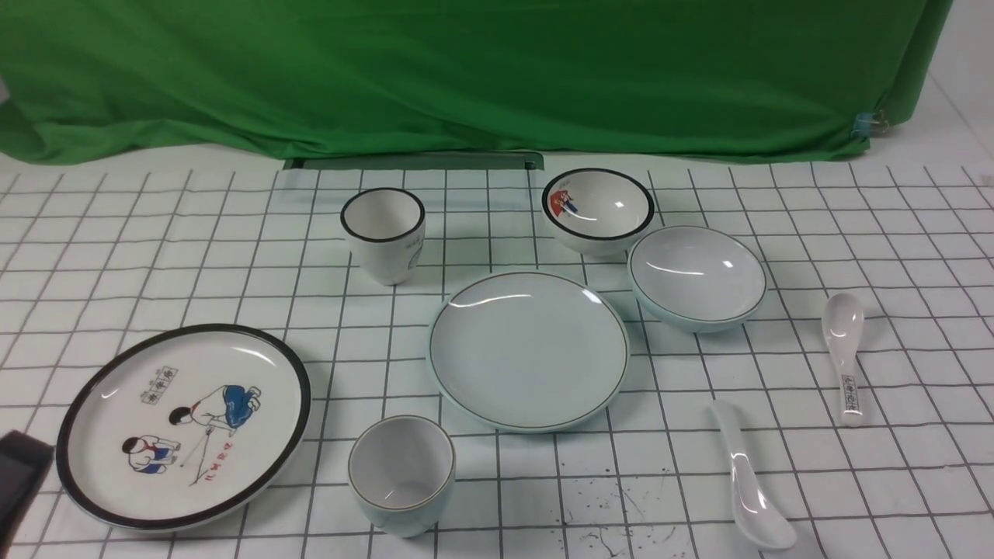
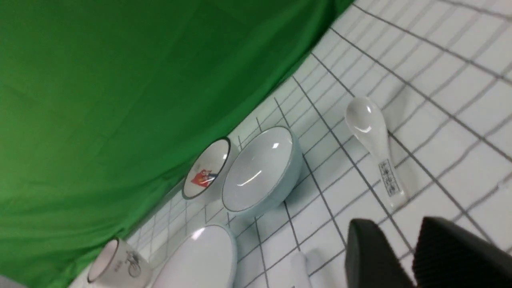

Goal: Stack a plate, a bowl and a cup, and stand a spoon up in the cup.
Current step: Use the right arm to grab a blue rice bowl

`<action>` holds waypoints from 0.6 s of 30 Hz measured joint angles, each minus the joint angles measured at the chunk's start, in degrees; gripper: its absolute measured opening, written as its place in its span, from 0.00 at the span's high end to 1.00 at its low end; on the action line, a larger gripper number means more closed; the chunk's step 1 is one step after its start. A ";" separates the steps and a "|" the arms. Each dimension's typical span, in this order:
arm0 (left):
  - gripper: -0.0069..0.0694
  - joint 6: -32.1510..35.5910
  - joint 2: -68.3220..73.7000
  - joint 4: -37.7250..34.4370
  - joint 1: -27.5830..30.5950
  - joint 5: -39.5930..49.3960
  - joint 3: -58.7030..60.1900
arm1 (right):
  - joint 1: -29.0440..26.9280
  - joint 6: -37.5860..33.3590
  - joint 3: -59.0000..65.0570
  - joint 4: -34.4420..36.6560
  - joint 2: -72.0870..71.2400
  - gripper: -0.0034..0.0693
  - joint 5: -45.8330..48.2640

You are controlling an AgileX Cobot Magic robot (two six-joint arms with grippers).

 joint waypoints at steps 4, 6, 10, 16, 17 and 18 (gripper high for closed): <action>0.95 3.14 8.27 8.94 0.00 8.07 -8.86 | 1.51 -16.50 -8.27 -0.27 6.48 0.84 0.07; 0.95 6.84 15.48 15.23 0.00 12.77 -14.57 | 1.85 -29.00 -15.87 -0.39 14.66 0.92 0.98; 0.95 14.93 27.74 24.55 0.00 22.60 -25.59 | 1.91 -43.23 -28.88 -0.39 28.76 0.93 7.61; 0.95 17.56 43.77 40.56 -2.88 35.17 -39.97 | 2.23 -50.60 -48.69 -0.39 52.23 0.93 26.40; 0.95 17.54 45.43 41.95 -4.13 36.22 -41.78 | 2.29 -50.92 -51.27 -0.39 55.75 0.93 29.14; 0.95 17.50 47.09 42.68 -5.59 36.83 -43.36 | 2.29 -51.20 -53.15 -0.39 58.51 0.93 30.65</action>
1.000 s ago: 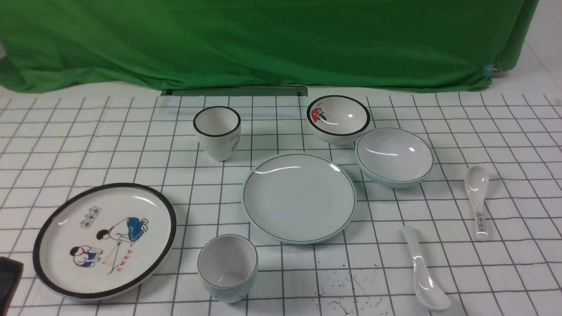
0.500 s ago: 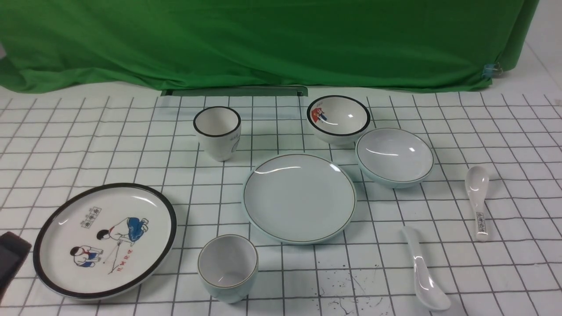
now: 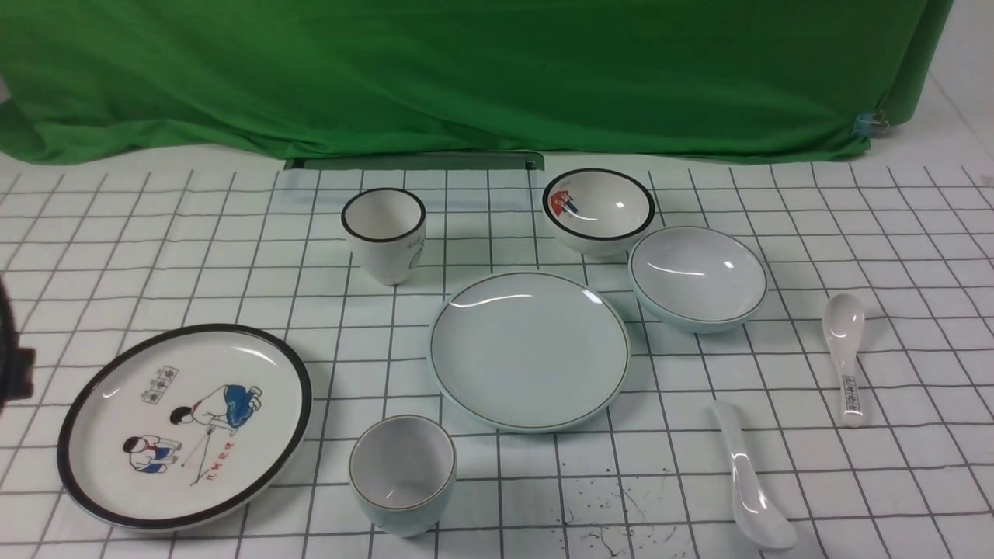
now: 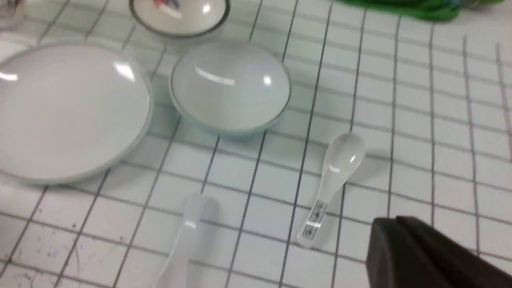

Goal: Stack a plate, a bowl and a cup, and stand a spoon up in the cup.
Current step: Use the right arm to grab a blue rice bowl

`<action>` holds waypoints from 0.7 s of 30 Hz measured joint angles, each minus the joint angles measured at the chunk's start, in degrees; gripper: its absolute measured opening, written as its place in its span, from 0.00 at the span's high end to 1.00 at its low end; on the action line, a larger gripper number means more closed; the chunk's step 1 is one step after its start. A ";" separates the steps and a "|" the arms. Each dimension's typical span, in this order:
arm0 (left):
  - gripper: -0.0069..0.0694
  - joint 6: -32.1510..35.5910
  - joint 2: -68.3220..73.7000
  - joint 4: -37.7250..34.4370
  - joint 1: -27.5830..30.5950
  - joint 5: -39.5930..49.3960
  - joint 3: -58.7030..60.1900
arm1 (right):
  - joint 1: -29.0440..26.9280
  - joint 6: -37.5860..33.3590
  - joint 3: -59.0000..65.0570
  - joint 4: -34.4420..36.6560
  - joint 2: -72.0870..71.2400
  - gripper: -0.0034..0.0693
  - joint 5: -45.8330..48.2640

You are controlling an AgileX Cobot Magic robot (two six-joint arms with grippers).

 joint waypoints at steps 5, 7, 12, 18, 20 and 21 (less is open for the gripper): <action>0.95 0.00 10.64 3.88 -11.57 2.91 -5.84 | 0.00 -0.58 -8.13 0.00 14.03 0.92 7.82; 0.95 0.00 14.89 5.46 -16.22 3.28 -7.61 | 0.00 -1.24 -10.10 -0.23 18.20 0.88 8.28; 0.95 0.00 24.87 6.04 -23.36 2.35 -12.17 | 0.06 -1.42 -15.64 -0.86 28.70 0.61 8.28; 0.95 0.27 32.54 4.97 -25.64 -1.56 -15.71 | 1.21 0.17 -23.95 -1.08 39.59 0.22 5.20; 0.95 0.35 33.53 4.92 -25.64 -2.12 -15.71 | 1.44 0.73 -25.82 -1.08 41.82 0.20 4.13; 0.95 0.35 34.42 4.92 -25.64 -2.56 -15.71 | 1.66 1.82 -28.76 -1.08 45.20 0.20 2.84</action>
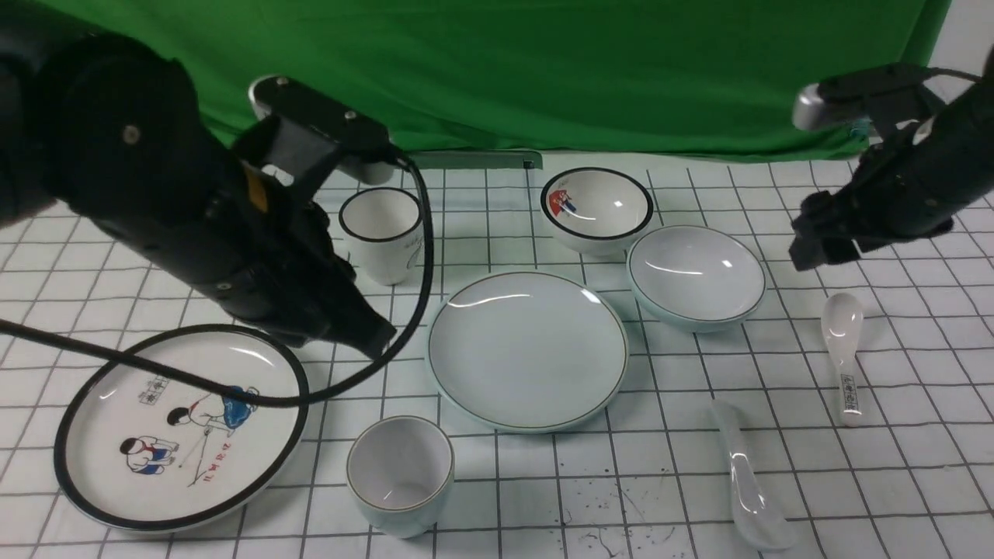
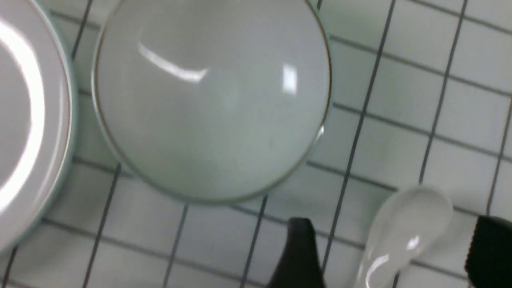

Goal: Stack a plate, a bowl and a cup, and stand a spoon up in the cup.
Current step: Use the right arm to grab a blue rice bowl, then use the right arm to put the blue rice bowl into the blue large plate in the middle

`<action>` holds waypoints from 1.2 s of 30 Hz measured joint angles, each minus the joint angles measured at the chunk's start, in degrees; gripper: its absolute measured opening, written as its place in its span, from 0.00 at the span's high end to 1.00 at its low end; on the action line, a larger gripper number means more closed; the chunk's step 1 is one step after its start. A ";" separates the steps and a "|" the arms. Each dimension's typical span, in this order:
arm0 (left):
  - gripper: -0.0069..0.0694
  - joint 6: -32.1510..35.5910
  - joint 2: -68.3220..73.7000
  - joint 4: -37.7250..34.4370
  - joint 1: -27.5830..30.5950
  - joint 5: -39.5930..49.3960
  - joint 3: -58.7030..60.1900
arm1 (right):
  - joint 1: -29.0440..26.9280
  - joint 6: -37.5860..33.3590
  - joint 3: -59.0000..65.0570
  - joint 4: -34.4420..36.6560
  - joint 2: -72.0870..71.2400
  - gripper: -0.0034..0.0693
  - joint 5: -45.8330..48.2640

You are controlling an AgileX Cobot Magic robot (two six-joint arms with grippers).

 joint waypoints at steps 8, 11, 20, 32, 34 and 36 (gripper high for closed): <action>0.95 0.28 0.98 0.00 0.00 -1.84 0.00 | 0.06 3.75 -11.15 1.88 14.07 0.25 -1.58; 0.95 0.28 0.98 0.00 0.00 -2.73 0.00 | 0.25 3.92 -12.99 2.89 17.12 0.28 -1.58; 0.95 0.28 0.98 1.69 0.00 -3.68 0.00 | 1.75 2.91 -14.64 4.29 19.18 0.83 0.21; 0.95 -6.65 -5.06 8.07 5.91 0.29 0.00 | 6.42 -3.91 -14.51 6.79 8.01 0.85 9.76; 0.95 -6.65 -5.67 7.94 6.48 0.29 0.00 | 8.61 -4.44 -14.51 8.56 8.15 0.85 10.01; 0.95 -6.65 -5.79 7.81 6.60 0.29 0.00 | 10.41 -4.95 -14.51 9.26 8.90 0.85 9.72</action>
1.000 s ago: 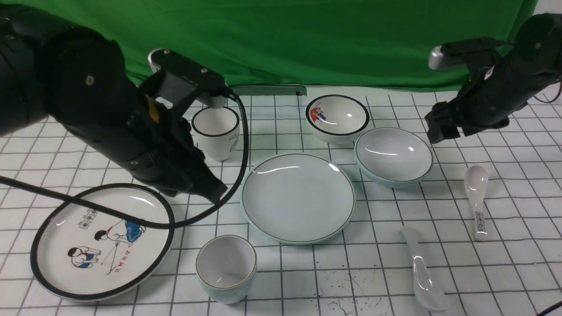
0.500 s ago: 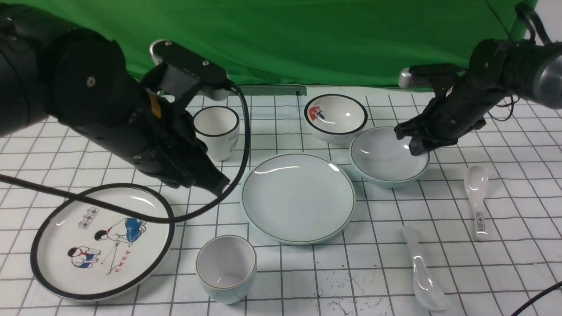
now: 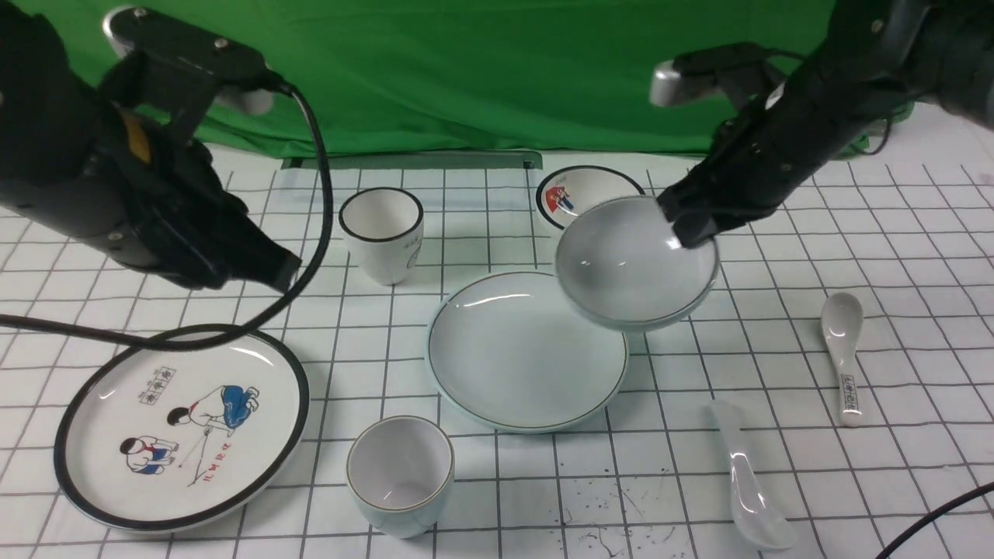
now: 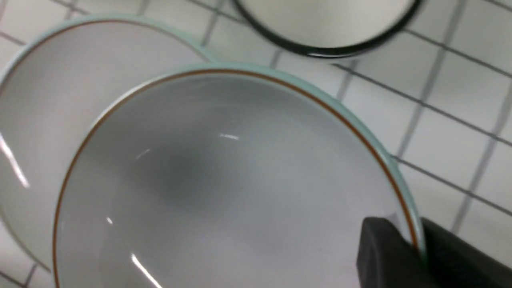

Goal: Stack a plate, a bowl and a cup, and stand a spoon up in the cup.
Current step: Use the right arm to put the blue rice bowl into the blue large plate in the middle

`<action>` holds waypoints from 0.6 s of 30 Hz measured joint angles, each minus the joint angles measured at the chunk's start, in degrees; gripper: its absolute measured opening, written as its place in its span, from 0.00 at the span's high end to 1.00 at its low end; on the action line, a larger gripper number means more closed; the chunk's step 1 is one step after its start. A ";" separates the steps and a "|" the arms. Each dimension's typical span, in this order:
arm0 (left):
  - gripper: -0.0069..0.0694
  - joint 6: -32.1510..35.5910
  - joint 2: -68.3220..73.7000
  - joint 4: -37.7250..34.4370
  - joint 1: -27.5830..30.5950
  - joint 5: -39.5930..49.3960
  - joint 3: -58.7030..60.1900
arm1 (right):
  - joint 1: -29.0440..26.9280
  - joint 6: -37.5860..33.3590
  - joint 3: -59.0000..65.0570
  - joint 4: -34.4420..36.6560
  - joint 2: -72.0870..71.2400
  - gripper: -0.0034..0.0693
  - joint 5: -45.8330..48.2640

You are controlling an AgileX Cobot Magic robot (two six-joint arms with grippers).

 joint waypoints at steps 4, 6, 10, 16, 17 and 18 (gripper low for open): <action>0.95 1.88 0.00 -3.43 0.10 -0.06 0.00 | 5.87 -0.11 0.00 0.45 4.52 0.85 -4.48; 0.95 2.46 0.00 -4.22 0.10 -0.06 0.00 | 6.91 -0.04 0.00 0.45 5.57 0.84 -5.62; 0.95 3.88 0.00 -5.94 0.10 -0.33 0.00 | 9.39 0.79 0.00 0.72 8.78 0.79 -9.41; 0.95 5.50 0.00 -6.37 0.10 -0.28 0.00 | 9.35 2.78 0.00 0.45 9.98 0.59 -10.80; 0.94 6.25 0.00 -6.69 0.10 -0.28 0.00 | 9.14 2.77 0.00 0.39 9.91 0.55 -10.60; 0.94 6.57 0.00 -6.69 0.10 -0.28 0.00 | 9.09 2.77 0.00 0.39 9.81 0.53 -10.47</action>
